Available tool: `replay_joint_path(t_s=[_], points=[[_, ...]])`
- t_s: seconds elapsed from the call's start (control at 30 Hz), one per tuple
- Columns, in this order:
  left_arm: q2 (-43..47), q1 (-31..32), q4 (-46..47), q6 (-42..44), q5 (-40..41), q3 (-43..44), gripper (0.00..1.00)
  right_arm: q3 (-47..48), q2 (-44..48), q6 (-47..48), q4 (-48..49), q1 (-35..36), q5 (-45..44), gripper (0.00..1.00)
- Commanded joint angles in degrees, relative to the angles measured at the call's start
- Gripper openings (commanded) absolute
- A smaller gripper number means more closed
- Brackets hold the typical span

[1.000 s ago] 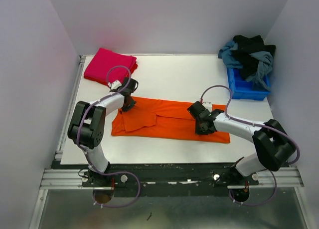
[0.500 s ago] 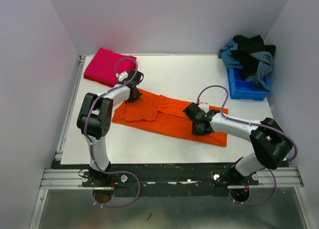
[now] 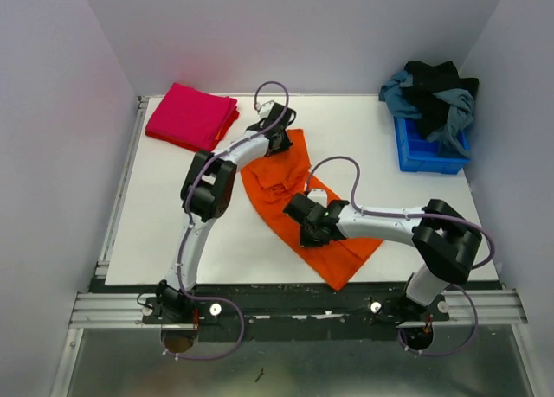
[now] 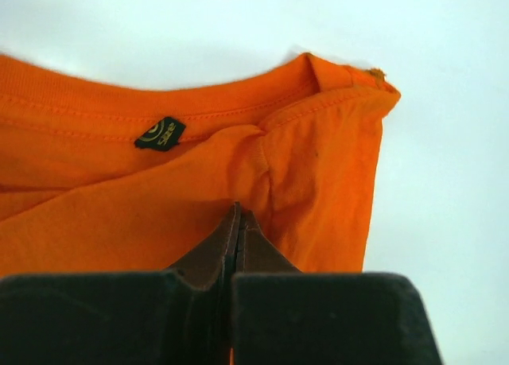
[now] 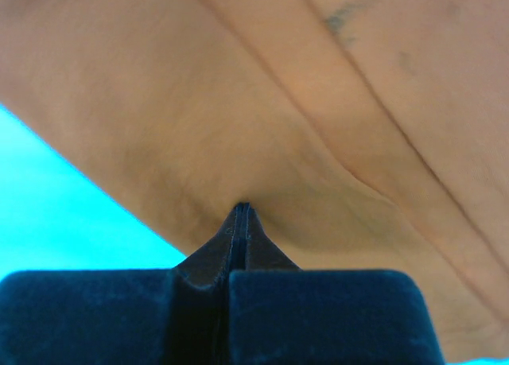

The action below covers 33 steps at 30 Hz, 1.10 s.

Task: Fold and stack the t-shirts
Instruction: Rotate the tshirt 90 degrees

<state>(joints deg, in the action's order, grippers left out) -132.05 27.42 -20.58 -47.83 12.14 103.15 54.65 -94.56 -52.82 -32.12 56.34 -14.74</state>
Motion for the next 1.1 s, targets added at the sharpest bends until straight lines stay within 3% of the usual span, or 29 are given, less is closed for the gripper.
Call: replay_joint_path(t_s=[0.0, 0.1, 0.37, 0.53, 0.67, 0.83, 1.07], points=[[-9.9, 2.2, -3.8, 0.3, -10.0, 10.0, 0.00, -1.6, -0.3, -3.1, 11.5, 2.7, 5.9, 0.01], [-13.5, 2.4, -1.8, -0.5, -14.7, 15.0, 0.00, -2.7, 1.6, -1.7, 18.0, 2.8, 8.6, 0.01], [-20.8, 2.8, -0.9, -1.1, -17.5, 25.9, 0.00, 4.0, 10.3, 7.5, 8.6, 1.0, -4.6, 0.01], [-23.5, 2.4, -1.5, -1.2, -19.2, 31.9, 0.00, 3.5, 16.1, 13.2, 7.8, -9.6, -3.4, 0.01], [-22.7, 1.9, -0.6, 0.1, -20.7, 35.2, 0.00, 4.8, 15.2, 17.4, 7.4, -19.4, -0.9, 0.01], [-12.5, 0.9, 0.8, 4.5, -23.9, 27.2, 0.00, 7.0, 12.9, 20.4, 9.4, -26.6, 3.2, 0.01], [4.1, -2.0, 3.1, 9.8, -26.8, 10.9, 0.03, 16.6, 2.6, 23.4, 8.3, -29.0, 7.9, 0.01]])
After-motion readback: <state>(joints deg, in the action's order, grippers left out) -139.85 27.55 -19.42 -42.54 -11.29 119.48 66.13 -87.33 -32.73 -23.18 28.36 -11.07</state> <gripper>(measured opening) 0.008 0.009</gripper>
